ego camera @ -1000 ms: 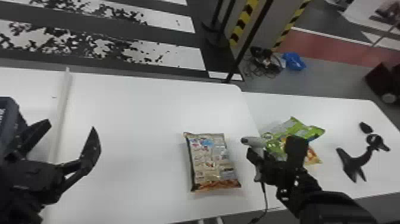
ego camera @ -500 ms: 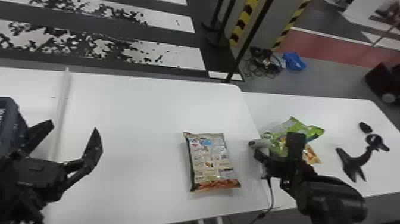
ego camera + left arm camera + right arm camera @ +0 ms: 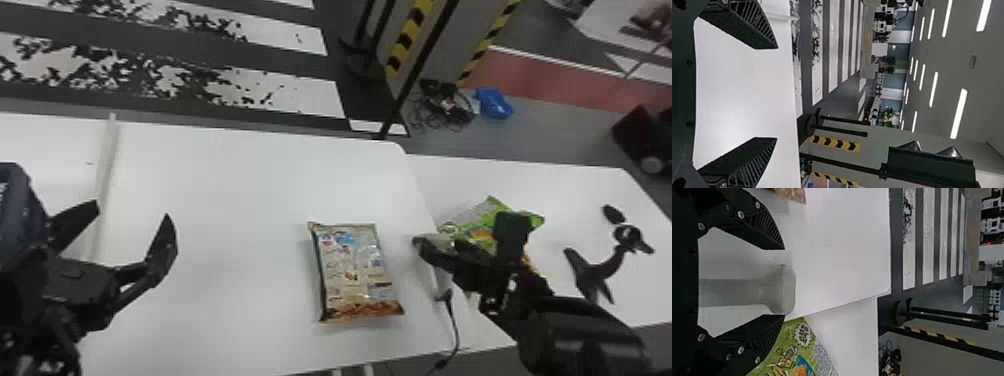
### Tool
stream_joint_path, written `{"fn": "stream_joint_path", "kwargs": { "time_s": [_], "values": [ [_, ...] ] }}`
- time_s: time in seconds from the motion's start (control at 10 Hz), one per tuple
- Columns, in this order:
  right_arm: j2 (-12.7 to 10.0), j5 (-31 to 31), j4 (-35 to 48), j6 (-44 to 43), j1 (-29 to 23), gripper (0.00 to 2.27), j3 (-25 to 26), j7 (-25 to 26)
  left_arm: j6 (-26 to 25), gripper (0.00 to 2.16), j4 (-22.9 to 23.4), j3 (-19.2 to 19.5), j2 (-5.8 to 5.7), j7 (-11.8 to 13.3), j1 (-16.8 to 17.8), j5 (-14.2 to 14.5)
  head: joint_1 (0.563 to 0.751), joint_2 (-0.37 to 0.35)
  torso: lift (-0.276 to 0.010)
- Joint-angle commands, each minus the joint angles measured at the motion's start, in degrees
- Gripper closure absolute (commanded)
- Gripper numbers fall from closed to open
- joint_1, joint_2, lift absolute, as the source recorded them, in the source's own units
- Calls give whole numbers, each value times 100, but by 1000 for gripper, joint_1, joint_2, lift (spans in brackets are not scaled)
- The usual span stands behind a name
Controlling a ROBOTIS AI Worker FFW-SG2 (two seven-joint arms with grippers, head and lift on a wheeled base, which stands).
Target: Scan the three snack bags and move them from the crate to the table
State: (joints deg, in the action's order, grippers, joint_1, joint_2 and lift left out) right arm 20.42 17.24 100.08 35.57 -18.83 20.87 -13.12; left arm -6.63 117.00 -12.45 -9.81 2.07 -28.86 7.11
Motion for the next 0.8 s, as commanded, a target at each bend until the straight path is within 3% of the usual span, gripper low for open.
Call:
{"fn": "stream_joint_path", "kwargs": {
  "time_s": [0.0,0.3,0.6,0.7],
  "values": [
    [-47,394,926,764,-358,83,137,-191,-1,33,-37,-3,-4,-4,30,1,695,-350,-62],
    [-100,1300,821,2188,-218,83,321,-1070,-1,33,-46,5,-30,-4,30,-17,695,-350,-62],
    [-73,1537,-524,2610,468,83,365,-1782,-1,33,-81,5,-12,-4,30,-26,695,-340,-62],
    [-65,1440,-797,2381,565,80,339,-1914,-1,33,-90,-38,-4,-4,47,-35,695,-335,-62]
  ]
}}
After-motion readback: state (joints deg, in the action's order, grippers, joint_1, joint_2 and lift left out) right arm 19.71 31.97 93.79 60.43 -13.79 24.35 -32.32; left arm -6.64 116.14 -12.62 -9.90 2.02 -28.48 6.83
